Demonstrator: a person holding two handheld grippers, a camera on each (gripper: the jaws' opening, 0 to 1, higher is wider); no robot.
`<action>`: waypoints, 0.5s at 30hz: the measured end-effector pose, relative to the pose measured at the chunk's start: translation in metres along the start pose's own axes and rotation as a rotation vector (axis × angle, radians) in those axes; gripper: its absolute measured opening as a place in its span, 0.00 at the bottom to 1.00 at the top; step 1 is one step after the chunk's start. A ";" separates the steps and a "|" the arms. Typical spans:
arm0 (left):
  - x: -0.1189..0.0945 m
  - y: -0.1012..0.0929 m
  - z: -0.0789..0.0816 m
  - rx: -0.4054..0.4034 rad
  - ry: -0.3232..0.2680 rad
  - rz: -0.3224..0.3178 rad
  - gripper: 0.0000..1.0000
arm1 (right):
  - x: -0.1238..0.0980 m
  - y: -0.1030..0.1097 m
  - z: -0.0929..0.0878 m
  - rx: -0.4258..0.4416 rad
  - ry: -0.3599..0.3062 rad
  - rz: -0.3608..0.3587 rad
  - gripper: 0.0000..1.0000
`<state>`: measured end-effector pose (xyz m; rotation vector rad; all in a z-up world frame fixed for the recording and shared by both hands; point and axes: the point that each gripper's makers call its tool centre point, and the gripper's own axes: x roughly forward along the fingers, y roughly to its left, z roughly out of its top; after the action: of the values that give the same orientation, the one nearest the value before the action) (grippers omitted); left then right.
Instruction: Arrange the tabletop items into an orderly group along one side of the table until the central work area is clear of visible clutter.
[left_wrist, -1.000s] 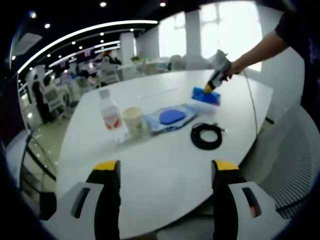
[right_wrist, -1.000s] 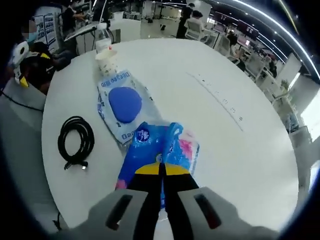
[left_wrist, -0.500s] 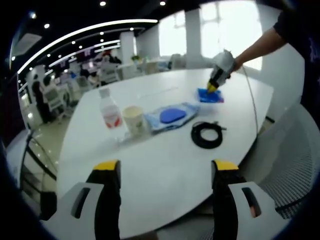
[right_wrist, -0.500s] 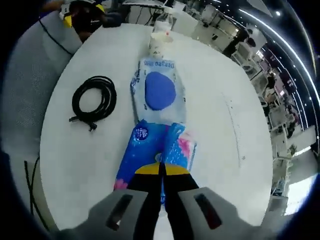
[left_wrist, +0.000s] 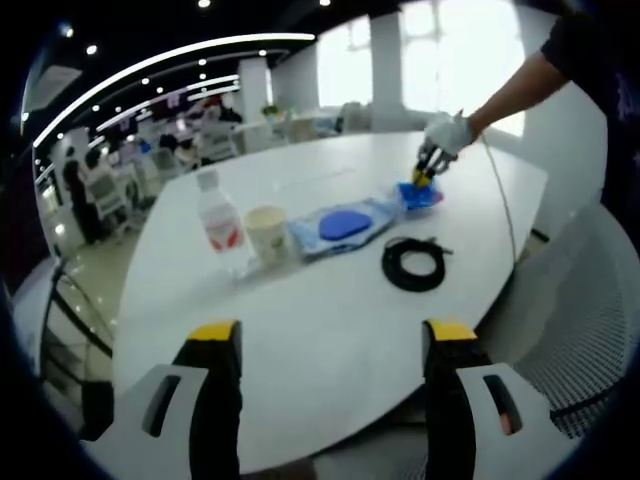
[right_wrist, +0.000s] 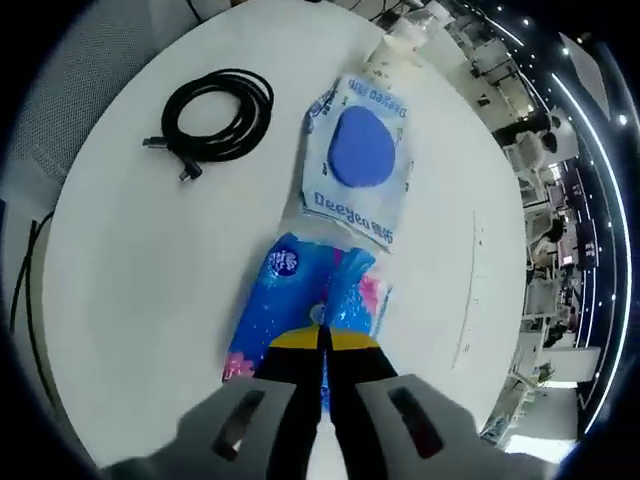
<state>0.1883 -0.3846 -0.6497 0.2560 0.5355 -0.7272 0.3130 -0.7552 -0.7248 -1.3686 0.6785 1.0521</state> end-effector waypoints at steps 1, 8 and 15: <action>0.000 0.000 0.000 0.000 0.002 0.000 0.70 | 0.001 0.001 0.001 -0.007 0.000 0.001 0.00; 0.000 0.001 -0.002 -0.003 0.011 0.008 0.70 | 0.004 0.004 0.011 -0.080 0.005 0.006 0.00; 0.000 0.003 -0.003 -0.006 0.015 0.015 0.70 | 0.004 0.008 0.017 -0.115 0.013 0.017 0.00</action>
<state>0.1893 -0.3809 -0.6521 0.2594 0.5499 -0.7095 0.3041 -0.7390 -0.7293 -1.4719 0.6488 1.1109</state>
